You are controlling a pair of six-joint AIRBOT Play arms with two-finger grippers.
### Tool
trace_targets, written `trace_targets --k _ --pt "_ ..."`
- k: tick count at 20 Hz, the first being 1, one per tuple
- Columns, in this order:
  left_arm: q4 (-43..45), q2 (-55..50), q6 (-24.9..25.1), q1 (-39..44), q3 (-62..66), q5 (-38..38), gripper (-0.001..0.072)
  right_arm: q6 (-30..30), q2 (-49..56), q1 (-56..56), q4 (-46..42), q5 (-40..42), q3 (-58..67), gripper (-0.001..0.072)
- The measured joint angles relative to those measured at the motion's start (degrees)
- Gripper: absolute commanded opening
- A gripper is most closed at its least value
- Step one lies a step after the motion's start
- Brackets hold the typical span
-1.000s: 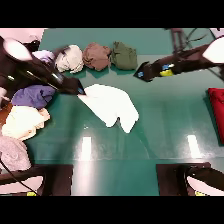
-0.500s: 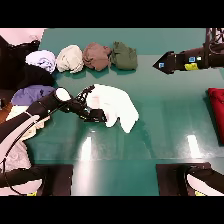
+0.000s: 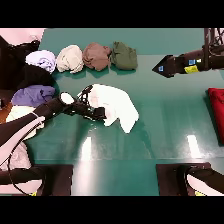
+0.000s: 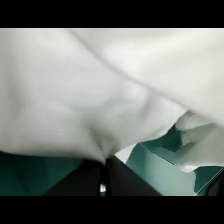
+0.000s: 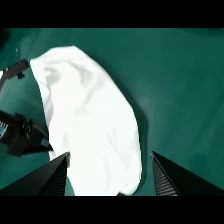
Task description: Fold the shirts.
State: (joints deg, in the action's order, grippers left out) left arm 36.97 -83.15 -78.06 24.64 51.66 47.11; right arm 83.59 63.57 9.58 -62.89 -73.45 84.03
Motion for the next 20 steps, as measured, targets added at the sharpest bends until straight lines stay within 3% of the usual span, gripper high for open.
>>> trace_targets --k 4,6,11,17,18,19,20 --pt "3.39 2.14 1.73 -0.96 3.63 2.91 0.0023 -0.02 -1.99 0.00 -1.25 -2.89 -8.11 0.0575" --pt "6.86 4.33 2.01 -1.57 6.08 5.25 0.0023 -0.02 -3.41 -0.02 -0.33 -2.03 -16.41 0.0614" --pt "13.16 8.22 2.25 -2.34 10.40 9.99 0.0023 -1.97 -2.01 1.60 11.13 7.04 -36.83 0.0631" --pt "15.13 9.18 1.73 -2.54 11.63 13.18 0.0023 -5.49 7.67 10.27 20.35 16.33 -42.40 0.0623" --pt "15.17 9.25 1.66 -2.56 11.67 13.51 0.0023 -5.81 9.09 11.72 21.03 17.03 -41.75 0.0543" --pt "15.41 9.25 1.66 -2.56 11.72 14.10 0.0023 -6.05 10.38 13.07 21.42 18.03 -40.85 0.0345" --pt "15.45 9.29 1.64 -2.56 11.74 14.43 0.0023 -6.23 11.39 14.16 21.66 18.67 -39.87 0.0059"
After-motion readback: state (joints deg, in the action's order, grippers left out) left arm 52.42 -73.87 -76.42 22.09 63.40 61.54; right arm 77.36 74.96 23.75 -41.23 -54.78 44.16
